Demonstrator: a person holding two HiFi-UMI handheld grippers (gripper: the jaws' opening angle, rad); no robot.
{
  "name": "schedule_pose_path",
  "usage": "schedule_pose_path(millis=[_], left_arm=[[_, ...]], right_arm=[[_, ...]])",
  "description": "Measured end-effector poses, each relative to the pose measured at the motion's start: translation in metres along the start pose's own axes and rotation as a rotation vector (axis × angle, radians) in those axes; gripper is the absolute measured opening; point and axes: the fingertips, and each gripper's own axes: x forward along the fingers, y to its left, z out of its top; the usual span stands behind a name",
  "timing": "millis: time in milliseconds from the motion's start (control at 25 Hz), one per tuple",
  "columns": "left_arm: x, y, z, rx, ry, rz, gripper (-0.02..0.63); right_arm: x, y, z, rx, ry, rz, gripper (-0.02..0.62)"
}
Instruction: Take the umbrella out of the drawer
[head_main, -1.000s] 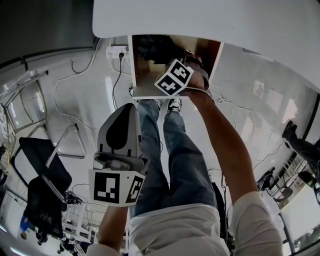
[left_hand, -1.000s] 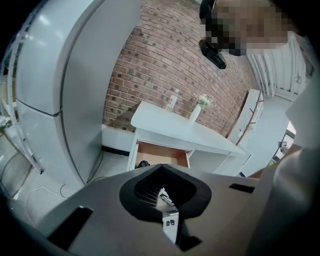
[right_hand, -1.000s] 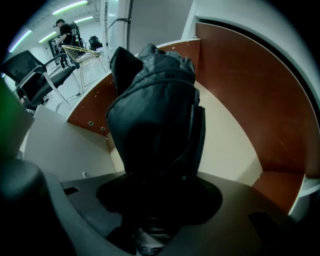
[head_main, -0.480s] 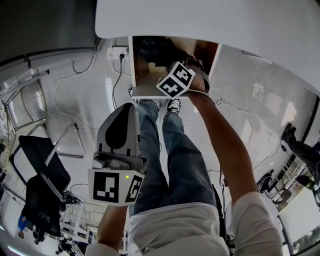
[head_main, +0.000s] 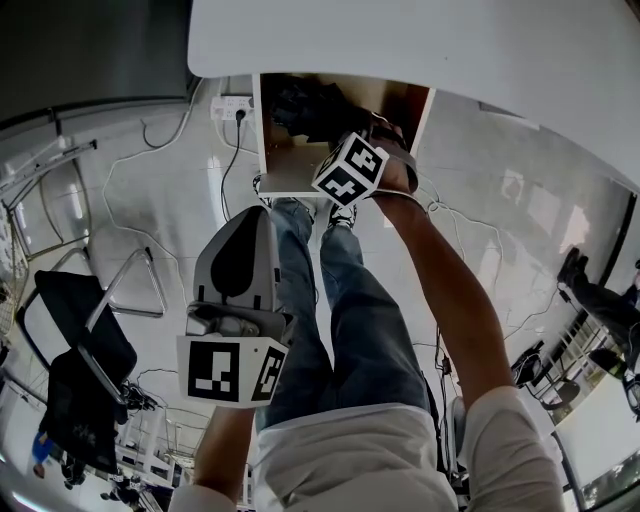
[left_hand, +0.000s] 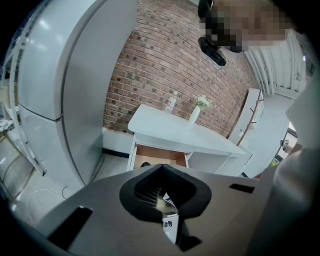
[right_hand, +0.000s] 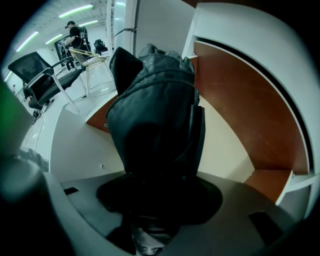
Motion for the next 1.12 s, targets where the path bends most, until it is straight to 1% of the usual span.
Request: schedule_pose_path(millis=[280, 880, 1120], left_arm=[[-0.003, -0.001, -0.008, 0.007, 0.012, 0.003, 0.017], [-0.011, -0.003, -0.002, 0.004, -0.003, 0.001, 0.017], [-0.017, -0.004, 0.007, 0.011, -0.014, 0.000, 0.017]], right_arm=[[-0.013, 0.003, 0.002, 0.002, -0.026, -0.007, 0.244], [-0.043, 0.006, 0.001, 0.008, -0.051, -0.005, 0.244], [-0.058, 0.006, 0.003, 0.023, -0.057, 0.004, 0.245]])
